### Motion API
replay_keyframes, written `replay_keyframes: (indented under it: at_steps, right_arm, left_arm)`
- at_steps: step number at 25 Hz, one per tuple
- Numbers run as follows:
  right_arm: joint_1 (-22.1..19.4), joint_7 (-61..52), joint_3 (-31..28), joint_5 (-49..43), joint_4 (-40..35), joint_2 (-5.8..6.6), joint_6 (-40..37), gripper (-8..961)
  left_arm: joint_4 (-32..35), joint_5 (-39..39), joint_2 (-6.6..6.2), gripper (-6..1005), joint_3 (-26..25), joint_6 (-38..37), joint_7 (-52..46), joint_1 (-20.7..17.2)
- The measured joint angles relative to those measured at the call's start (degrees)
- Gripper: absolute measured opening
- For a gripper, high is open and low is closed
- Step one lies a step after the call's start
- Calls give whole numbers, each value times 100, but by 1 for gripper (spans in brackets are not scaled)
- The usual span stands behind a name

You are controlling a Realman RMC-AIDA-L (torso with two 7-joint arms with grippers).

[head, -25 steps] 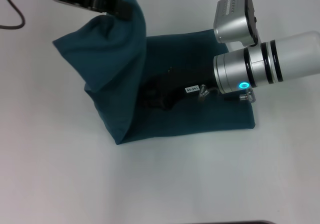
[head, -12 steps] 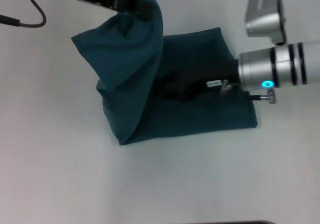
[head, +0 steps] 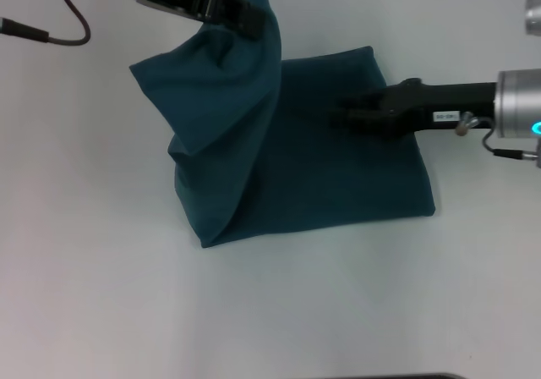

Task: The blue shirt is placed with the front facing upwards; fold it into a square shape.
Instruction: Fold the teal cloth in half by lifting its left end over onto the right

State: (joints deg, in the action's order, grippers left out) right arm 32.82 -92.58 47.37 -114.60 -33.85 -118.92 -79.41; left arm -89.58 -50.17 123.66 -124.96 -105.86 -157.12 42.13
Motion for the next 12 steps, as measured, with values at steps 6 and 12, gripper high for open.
replay_keyframes:
  at_steps: [6,12]
  right_arm:
    - [-108,-178,0,1,-165,173,-46,357]
    - [-120,-199,-118,-16,-169,304,-115,358]
  left_arm:
    - [217,9,16,94,130,257,-105,136]
    - [558,8,21,99,366,637,-159,248]
